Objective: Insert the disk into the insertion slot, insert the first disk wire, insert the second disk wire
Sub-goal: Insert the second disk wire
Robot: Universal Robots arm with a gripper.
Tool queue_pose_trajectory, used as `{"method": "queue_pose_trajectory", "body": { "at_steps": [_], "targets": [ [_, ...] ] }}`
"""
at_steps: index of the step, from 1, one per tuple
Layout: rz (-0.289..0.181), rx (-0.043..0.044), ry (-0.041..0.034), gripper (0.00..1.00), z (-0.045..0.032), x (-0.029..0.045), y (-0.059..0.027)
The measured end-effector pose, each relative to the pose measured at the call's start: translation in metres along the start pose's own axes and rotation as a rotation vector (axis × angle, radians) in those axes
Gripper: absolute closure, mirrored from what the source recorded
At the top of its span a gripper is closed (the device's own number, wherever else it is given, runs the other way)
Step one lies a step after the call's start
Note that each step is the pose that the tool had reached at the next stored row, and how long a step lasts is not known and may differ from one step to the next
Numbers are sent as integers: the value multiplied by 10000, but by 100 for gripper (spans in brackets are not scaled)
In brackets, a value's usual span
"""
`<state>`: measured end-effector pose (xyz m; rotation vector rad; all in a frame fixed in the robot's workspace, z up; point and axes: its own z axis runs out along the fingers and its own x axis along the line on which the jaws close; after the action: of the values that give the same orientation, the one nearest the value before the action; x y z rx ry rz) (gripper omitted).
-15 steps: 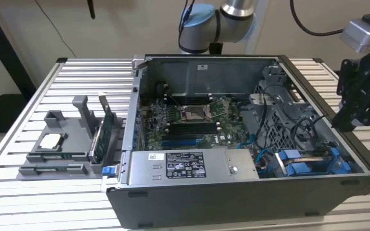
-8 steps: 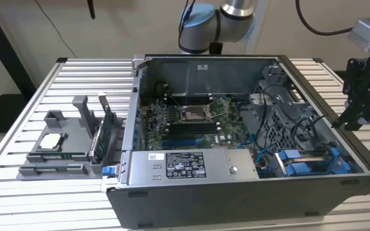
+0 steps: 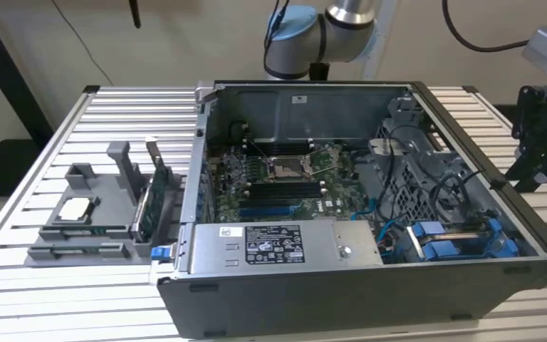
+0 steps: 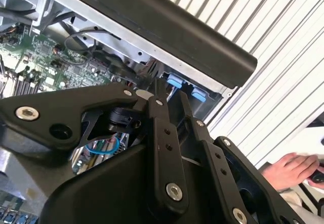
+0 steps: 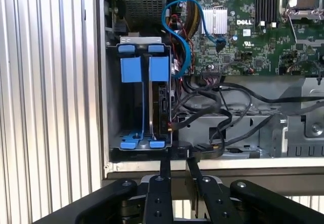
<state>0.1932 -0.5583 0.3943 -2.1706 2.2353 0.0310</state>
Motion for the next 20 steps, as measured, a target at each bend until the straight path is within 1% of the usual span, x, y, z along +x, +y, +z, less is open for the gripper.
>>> {"method": "queue_pose_trajectory", "body": {
  "at_steps": [3, 8, 11, 13, 20],
  "targets": [
    [-2, 0, 0, 73, 2, -47, 0],
    [-3, 0, 3, 73, 5, -175, 3],
    [-1, 0, 0, 73, 8, -239, 6],
    [-1, 0, 0, 73, 9, -257, 6],
    [-2, -4, 1, 73, 10, -271, 6]
  ]
}}
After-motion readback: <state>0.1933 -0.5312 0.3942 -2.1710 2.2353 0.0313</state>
